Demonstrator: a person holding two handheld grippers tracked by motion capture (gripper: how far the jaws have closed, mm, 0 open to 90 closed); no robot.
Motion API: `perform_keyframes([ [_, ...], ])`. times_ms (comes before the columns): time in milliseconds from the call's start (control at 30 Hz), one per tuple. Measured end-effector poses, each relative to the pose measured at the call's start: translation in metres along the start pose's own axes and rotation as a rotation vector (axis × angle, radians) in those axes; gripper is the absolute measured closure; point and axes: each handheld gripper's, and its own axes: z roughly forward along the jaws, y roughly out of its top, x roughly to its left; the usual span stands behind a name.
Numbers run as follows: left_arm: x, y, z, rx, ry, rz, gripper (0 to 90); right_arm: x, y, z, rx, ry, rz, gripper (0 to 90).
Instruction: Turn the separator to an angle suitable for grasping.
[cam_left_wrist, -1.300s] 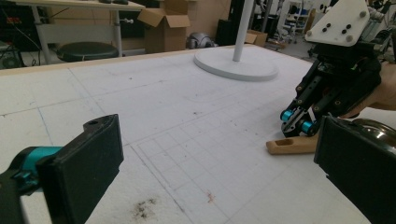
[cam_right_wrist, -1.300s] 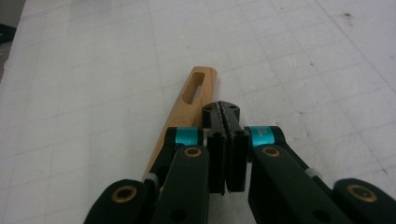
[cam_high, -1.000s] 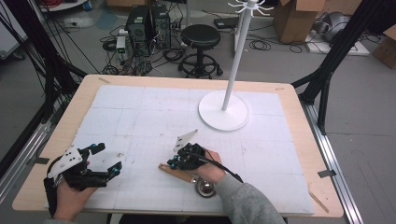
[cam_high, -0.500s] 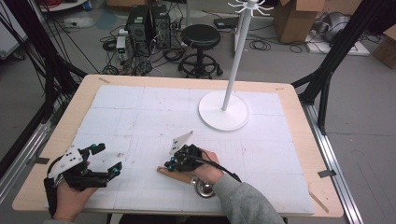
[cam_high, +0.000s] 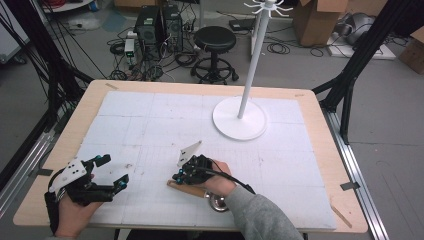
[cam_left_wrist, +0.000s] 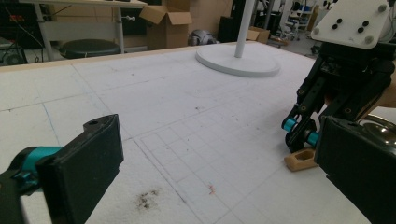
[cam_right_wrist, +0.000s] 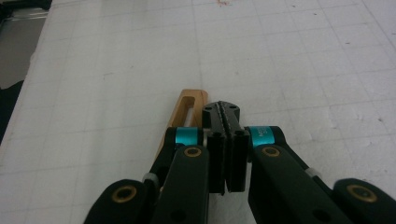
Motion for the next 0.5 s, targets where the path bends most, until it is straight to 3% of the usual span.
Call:
perform_keyframes([
  [67,0.000,0.000,-0.001,0.002,-0.001,0.004,1.8,0.000,0.000,-0.001,0.003,-0.005,-0.002,89.9],
  [100,0.000,0.000,-0.001,0.000,-0.002,0.000,1.8,0.001,0.001,-0.003,0.007,-0.039,-0.014,89.9],
  [267,0.000,0.000,0.000,-0.003,-0.007,0.001,1.8,0.000,0.001,-0.010,-0.009,-0.046,0.006,88.3],
  [400,0.000,0.001,0.001,-0.006,-0.011,-0.001,1.8,0.003,0.002,-0.020,-0.030,-0.048,0.011,81.0],
  [500,0.001,0.001,0.002,-0.006,-0.012,-0.002,1.8,0.008,0.003,-0.027,-0.046,-0.051,0.021,69.1],
])
